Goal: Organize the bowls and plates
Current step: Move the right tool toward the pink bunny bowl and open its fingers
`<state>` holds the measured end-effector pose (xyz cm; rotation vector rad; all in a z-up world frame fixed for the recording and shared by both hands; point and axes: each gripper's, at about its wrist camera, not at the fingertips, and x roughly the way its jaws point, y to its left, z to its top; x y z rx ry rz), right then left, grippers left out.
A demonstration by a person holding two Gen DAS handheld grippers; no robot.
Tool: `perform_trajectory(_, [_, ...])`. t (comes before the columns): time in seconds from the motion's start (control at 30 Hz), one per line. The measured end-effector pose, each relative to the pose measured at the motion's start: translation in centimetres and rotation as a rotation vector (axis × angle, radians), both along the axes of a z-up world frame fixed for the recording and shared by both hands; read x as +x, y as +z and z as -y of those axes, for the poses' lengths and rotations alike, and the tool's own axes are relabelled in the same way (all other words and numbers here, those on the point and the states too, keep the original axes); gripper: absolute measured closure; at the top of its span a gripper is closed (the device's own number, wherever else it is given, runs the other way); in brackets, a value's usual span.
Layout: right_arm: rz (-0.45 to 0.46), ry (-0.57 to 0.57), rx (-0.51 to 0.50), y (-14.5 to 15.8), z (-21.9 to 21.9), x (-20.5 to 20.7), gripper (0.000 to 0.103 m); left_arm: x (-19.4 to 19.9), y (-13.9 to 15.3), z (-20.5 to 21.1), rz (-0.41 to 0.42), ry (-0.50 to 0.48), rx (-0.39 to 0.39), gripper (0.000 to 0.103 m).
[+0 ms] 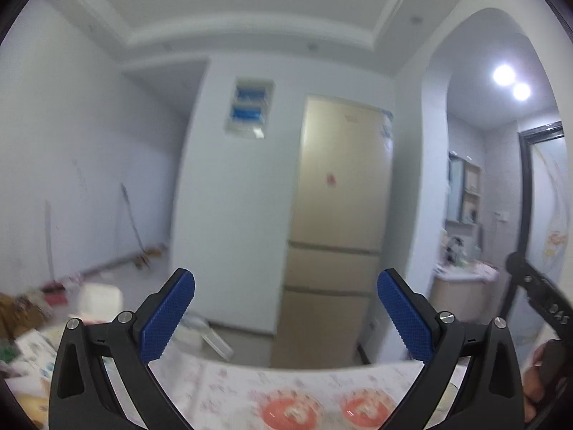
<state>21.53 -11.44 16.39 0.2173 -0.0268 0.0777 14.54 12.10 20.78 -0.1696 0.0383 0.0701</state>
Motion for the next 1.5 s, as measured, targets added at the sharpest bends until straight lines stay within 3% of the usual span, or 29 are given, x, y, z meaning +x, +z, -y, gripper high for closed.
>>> perform_trajectory(0.17, [-0.087,0.039,0.007,-1.2,-0.1,2.7,0.000,2.4,-1.2,0.4,-0.042,0.070,0.062,0.000])
perform_trajectory(0.3, [-0.126,0.024,-0.020,-1.7,-1.1,4.1,0.000,3.9,-1.9,-0.1,-0.100,0.014,0.004,0.000])
perform_trajectory(0.47, [-0.162,0.084,-0.051,-2.3,-2.4,5.5,0.000,5.6,-2.9,0.7,-0.139,0.046,0.040,0.000])
perform_trajectory(0.6, [-0.199,0.142,-0.054,-3.1,-3.6,6.5,0.000,8.3,-4.2,0.0,-0.216,0.000,-0.017,0.000])
perform_trajectory(0.77, [-0.265,0.177,-0.075,-4.6,-5.1,8.2,0.000,11.0,-6.3,-0.7,-0.293,0.027,-0.004,0.000])
perform_trajectory(1.07, [-0.497,0.360,0.036,-9.4,-5.8,13.7,0.000,17.1,-11.7,-2.7,-0.535,-0.014,-0.094,0.000])
perform_trajectory(1.27, [-0.636,0.360,0.069,-12.8,-6.1,17.0,0.013,19.7,-15.3,-3.7,-0.642,-0.008,-0.129,0.000])
perform_trajectory(1.37, [-0.732,0.390,0.050,-14.0,-6.9,18.4,0.022,20.2,-16.5,-4.0,-0.676,0.011,-0.144,0.008])
perform_trajectory(1.5, [-0.826,0.429,0.040,-15.9,-8.0,19.4,0.033,20.9,-17.6,-4.3,-0.709,0.003,-0.160,0.008])
